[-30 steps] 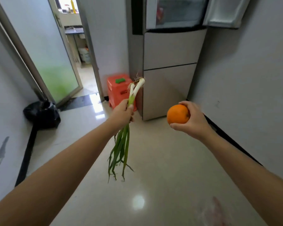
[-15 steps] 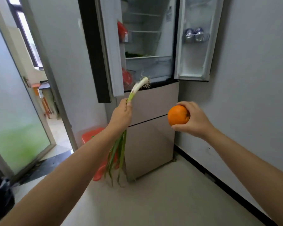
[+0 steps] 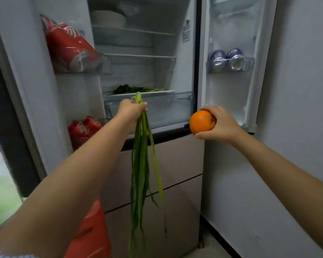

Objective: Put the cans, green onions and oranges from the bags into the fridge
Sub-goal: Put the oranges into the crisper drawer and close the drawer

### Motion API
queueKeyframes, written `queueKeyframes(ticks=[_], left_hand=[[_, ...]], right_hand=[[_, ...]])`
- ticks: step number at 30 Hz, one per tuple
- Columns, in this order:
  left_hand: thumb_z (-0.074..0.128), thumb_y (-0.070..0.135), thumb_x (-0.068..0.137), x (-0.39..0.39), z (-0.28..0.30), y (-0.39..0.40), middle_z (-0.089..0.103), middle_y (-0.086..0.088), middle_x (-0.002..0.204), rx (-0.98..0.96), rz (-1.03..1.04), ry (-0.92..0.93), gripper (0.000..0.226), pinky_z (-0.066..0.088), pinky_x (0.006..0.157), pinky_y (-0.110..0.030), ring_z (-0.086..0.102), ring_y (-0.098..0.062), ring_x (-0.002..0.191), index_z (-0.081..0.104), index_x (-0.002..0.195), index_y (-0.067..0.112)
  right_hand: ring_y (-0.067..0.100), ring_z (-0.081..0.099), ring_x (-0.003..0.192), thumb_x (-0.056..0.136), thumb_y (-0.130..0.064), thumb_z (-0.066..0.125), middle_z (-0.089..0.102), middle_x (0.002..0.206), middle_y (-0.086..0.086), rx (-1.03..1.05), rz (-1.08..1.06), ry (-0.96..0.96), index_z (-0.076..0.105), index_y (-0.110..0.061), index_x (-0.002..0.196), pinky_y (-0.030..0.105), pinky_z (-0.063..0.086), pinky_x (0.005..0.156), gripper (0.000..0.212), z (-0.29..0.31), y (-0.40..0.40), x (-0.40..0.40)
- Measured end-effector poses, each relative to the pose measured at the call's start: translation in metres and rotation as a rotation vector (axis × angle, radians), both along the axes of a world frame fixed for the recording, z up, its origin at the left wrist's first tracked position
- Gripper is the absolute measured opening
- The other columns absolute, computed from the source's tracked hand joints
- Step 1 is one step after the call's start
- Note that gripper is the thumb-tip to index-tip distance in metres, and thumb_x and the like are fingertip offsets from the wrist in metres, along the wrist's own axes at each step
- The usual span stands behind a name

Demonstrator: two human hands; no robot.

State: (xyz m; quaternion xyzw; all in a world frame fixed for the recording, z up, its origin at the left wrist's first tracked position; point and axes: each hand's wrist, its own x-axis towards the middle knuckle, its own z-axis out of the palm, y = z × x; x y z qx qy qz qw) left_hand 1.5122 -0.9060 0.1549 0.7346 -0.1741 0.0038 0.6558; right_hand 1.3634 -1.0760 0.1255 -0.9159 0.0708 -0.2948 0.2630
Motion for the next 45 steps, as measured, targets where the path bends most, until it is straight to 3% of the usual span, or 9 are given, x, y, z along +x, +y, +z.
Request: queueKeyframes(ticks=[5,9,15,20,23,26,30,34,45], left_hand=[[0.043,0.013,0.1,0.075,0.047,-0.052,0.05,-0.005,0.07,-0.222,-0.027,0.004,0.016,0.047,0.037,-0.015,0.058,-0.006,0.035,0.053,0.09,0.005],[0.033,0.02,0.102,0.144,0.078,-0.096,0.045,-0.004,0.074,-0.138,0.044,-0.211,0.019,0.046,0.052,-0.025,0.047,-0.014,0.055,0.047,0.115,0.017],[0.039,0.022,0.1,0.261,0.121,-0.162,0.06,-0.017,0.12,0.602,0.268,-0.871,0.032,0.044,0.089,-0.036,0.055,-0.032,0.111,0.054,0.127,0.013],[0.036,0.029,0.101,0.361,0.124,-0.211,0.056,-0.014,0.129,1.34,0.246,-1.011,0.037,0.043,0.093,-0.038,0.053,-0.034,0.117,0.044,0.136,0.022],[0.032,0.028,0.102,0.417,0.116,-0.231,0.055,-0.012,0.131,1.566,0.216,-0.965,0.038,0.04,0.095,-0.037,0.052,-0.031,0.119,0.041,0.138,0.024],[0.031,0.025,0.103,0.459,0.106,-0.246,0.056,-0.015,0.126,1.612,0.19,-0.9,0.037,0.041,0.094,-0.038,0.054,-0.031,0.114,0.041,0.137,0.019],[0.028,0.019,0.103,0.496,0.092,-0.262,0.047,-0.017,0.138,1.518,0.124,-0.792,0.039,0.039,0.1,-0.037,0.049,-0.031,0.122,0.037,0.141,0.015],[0.028,0.011,0.101,0.523,0.072,-0.274,0.022,-0.015,0.154,1.53,0.026,-0.659,0.052,0.025,0.113,-0.041,0.028,-0.035,0.139,0.015,0.15,0.019],[0.033,0.023,0.102,0.551,0.053,-0.281,0.02,-0.016,0.156,1.43,0.075,-0.598,0.057,0.023,0.114,-0.032,0.025,-0.031,0.141,0.009,0.151,0.008]], right_hand=[[0.015,0.04,0.107,0.069,-0.018,0.077,0.04,0.136,0.008,-0.012,0.055,-0.064,0.04,-0.018,0.132,0.029,0.036,0.083,0.073,0.028,-0.055,0.091],[0.02,0.045,0.107,0.069,-0.02,0.077,0.044,0.133,0.01,-0.046,0.06,-0.122,0.044,-0.015,0.129,0.029,0.037,0.084,0.069,0.057,-0.093,0.181],[0.022,0.052,0.101,0.067,-0.025,0.078,0.057,0.121,0.01,-0.273,0.024,-0.015,0.053,-0.013,0.119,0.031,0.043,0.079,0.059,0.113,-0.149,0.316],[0.018,0.047,0.095,0.067,-0.032,0.077,0.053,0.113,0.003,-0.597,0.086,0.424,0.051,-0.015,0.122,0.034,0.049,0.082,0.063,0.128,-0.178,0.409],[0.019,0.047,0.098,0.072,-0.028,0.075,0.043,0.109,-0.001,-0.586,0.178,0.608,0.045,-0.014,0.128,0.032,0.053,0.072,0.065,0.126,-0.189,0.462],[0.026,0.052,0.103,0.072,-0.024,0.075,0.039,0.111,0.0,-0.638,0.204,0.807,0.043,-0.014,0.13,0.027,0.052,0.058,0.067,0.115,-0.191,0.512],[0.036,0.053,0.116,0.074,-0.021,0.074,0.041,0.126,0.007,-0.67,0.262,0.966,0.039,-0.014,0.132,0.031,0.053,0.064,0.068,0.101,-0.193,0.565],[0.036,0.049,0.121,0.078,-0.02,0.071,0.036,0.141,0.011,-0.773,0.304,1.095,0.034,-0.01,0.137,0.035,0.052,0.076,0.071,0.074,-0.2,0.599],[0.037,0.044,0.125,0.083,-0.032,0.064,0.034,0.144,0.015,-0.832,0.321,1.08,0.026,-0.01,0.14,0.047,0.044,0.101,0.072,0.01,-0.224,0.626]])
